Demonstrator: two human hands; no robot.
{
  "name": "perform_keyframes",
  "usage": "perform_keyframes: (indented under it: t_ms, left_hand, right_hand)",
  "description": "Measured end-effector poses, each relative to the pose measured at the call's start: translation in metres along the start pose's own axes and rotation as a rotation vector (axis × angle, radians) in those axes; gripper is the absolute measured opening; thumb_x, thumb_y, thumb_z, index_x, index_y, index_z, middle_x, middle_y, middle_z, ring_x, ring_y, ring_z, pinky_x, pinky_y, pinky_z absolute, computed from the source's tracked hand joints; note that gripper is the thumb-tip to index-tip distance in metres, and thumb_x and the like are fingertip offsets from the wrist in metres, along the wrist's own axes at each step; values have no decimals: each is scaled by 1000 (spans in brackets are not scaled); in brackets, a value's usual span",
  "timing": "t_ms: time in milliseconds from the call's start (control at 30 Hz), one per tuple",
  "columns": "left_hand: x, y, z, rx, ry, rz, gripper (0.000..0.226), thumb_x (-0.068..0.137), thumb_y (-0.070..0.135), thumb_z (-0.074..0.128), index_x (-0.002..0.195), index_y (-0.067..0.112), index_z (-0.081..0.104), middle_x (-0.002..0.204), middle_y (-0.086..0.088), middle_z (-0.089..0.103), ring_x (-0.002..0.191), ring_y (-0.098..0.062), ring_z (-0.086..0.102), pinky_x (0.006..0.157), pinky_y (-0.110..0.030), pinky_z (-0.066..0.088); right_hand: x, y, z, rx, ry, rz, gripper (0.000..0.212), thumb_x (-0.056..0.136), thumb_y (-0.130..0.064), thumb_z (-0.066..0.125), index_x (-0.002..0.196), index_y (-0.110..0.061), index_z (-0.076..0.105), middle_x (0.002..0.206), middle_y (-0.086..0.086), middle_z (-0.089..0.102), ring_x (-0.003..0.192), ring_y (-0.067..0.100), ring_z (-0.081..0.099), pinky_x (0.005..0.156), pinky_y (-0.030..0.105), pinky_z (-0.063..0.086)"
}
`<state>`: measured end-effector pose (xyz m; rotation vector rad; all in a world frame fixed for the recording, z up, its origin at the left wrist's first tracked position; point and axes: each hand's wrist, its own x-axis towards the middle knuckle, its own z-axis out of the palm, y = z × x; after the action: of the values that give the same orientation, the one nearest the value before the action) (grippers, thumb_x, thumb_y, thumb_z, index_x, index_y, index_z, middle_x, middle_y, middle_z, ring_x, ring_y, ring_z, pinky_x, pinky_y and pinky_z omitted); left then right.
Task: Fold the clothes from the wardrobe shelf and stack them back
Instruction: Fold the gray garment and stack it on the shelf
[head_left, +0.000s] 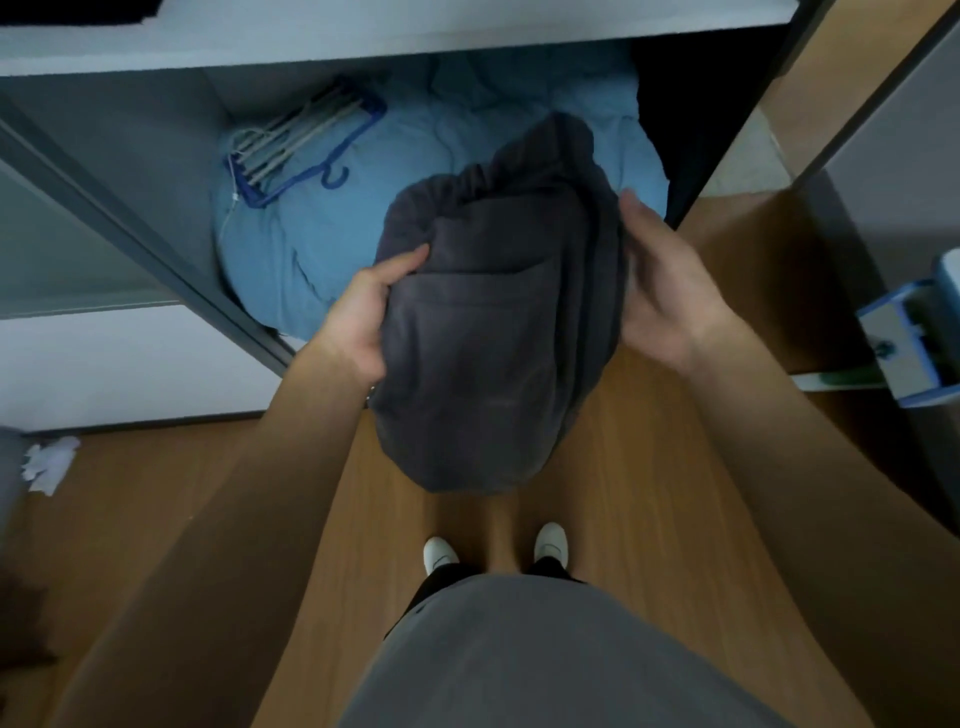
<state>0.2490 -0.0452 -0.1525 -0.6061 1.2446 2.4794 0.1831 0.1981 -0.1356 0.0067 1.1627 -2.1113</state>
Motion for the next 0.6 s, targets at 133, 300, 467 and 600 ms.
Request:
perform_keyframes:
  t_ms: [133,300,467,600]
  left_hand:
    - [-1,10,8,-53,20,25,35,96,34,59,101,6,79,102,-13,76,98,-26,73,78,-34,59]
    - [-7,2,-30,109,85,13,57,87,64,49,110,20,76,114,-5,75,103,-17,72,75,-29,60]
    - [-8,-37,-39,629,135,-89,25,82,26,77,105,25,67,102,6,77,97,-12,73,82,-27,59]
    - [-7,-22,-28,322,89,-53,29,80,17,70,108,12,74,107,-8,76,97,-23,73,73,-27,60]
  right_hand:
    - [-5,48,-2,-339,37,139,58,66,-42,82,118,-27,62,127,-4,67,107,8,68,95,29,55]
    - [2,62,12,-10,173,18,35,76,-27,83,110,-22,75,116,2,74,106,18,71,85,33,59]
    - [6,57,11,-167,393,270,32,84,-26,78,113,-13,71,107,5,76,95,22,73,80,35,59]
    - [-6,15,-10,-203,344,290,34,86,-34,73,113,-12,75,114,9,74,105,28,71,79,37,59]
